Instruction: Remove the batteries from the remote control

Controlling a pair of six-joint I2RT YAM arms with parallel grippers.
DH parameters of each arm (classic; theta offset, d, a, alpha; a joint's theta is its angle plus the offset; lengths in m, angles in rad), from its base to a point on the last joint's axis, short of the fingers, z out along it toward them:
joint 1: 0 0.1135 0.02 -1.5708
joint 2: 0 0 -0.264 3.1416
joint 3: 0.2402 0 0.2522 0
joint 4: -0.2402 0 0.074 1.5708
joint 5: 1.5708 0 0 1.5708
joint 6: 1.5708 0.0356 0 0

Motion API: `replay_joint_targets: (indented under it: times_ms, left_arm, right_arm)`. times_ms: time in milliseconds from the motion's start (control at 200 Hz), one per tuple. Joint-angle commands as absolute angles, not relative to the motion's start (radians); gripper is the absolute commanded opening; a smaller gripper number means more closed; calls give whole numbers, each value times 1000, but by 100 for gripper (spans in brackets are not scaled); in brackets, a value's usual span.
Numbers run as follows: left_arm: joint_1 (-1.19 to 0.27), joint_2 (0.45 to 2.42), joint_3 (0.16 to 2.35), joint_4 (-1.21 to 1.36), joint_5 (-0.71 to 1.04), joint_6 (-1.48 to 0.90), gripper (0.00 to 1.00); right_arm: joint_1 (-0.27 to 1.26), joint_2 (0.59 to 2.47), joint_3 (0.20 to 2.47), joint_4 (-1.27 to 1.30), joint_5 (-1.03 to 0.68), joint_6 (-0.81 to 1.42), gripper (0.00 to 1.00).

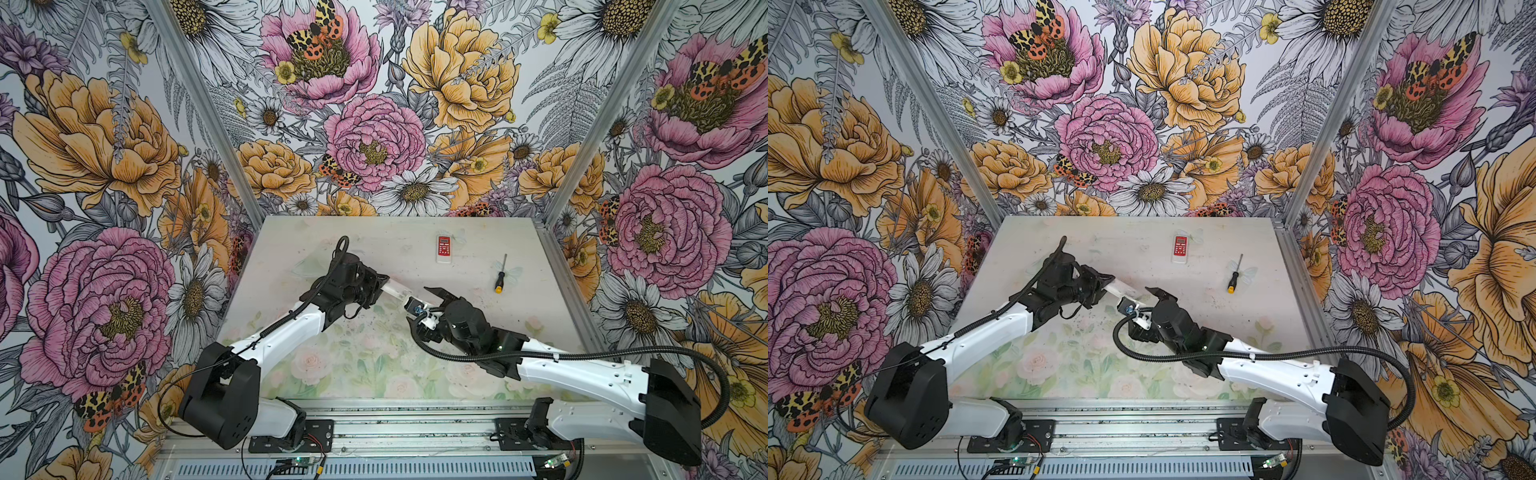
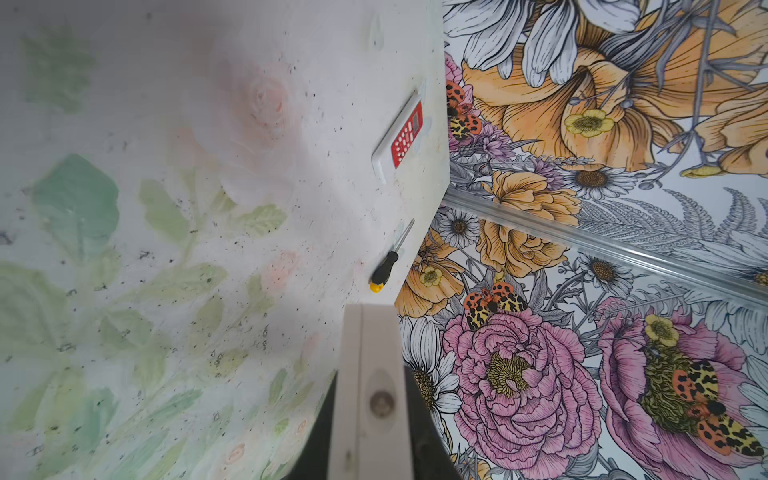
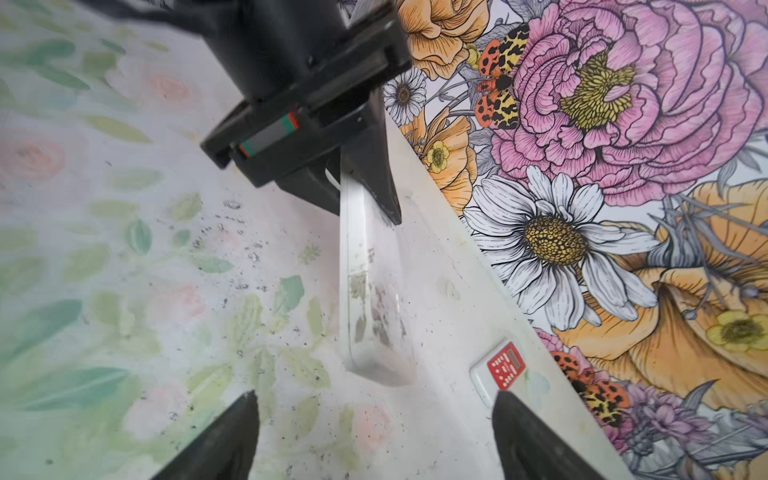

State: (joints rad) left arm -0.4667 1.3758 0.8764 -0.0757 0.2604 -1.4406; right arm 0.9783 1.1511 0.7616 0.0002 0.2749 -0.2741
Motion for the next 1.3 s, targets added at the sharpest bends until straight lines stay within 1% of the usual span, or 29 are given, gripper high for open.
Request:
replay_joint_targets:
  times_ms: [0,40,90,140,155,165,180,245,310,370,445,515,615,706,811,891,1026,1296]
  left_arm:
    - [-442,1336,875,50,187,-1261,0]
    - [-442,1324,858,86,165,-1195,0]
    - [-437,1309,827,147,152,-1137,0]
    - [-437,1292,791,226,147,-1081,0]
    - [-437,1285,781,240,144,-1063,0]
    - [-438,1280,774,250,141,-1052,0]
    - [-441,1270,762,264,136,-1035,0]
    - [-454,1226,709,348,116,-983,0]
    - [-456,1195,666,398,114,-959,0]
    - [-451,1176,634,439,124,-958,0]
    - [-445,1161,607,465,137,-956,0]
    - [-441,1145,570,503,123,-966,0]
    - [-419,1146,508,613,123,-1021,0]
    - [-416,1150,490,641,122,-1031,0]
    - [-416,1159,483,669,116,-1039,0]
    - [-417,1175,480,714,112,-1056,0]
    - [-418,1219,492,765,129,-1073,0]
    - [-432,1261,509,788,138,-1072,0]
  right_arm:
    - [967,1055,860,-94,226,232,95]
    - [937,1034,884,-126,207,378,96]
    - [880,1018,912,-162,136,556,96]
    - [802,1018,926,-178,20,732,96]
    - [753,1023,926,-178,-30,787,96]
    - [745,1025,926,-176,-37,807,96]
    - [713,1034,926,-175,-90,866,96]
    - [622,1082,925,-164,-232,988,96]
    - [575,1124,912,-125,-312,1026,97]
    - [554,1156,862,6,-374,1075,97]
    - [547,1208,781,276,-456,1213,96]
    - [549,1280,744,444,-513,1318,95]
    - [573,1331,716,515,-525,1340,95]
    - [588,1349,703,530,-520,1322,96]
    - [600,1384,719,540,-535,1319,93]
    - [614,1411,708,545,-509,1326,90]
    - [633,1477,700,648,-506,1384,86]
    - [642,1534,737,665,-490,1393,82]
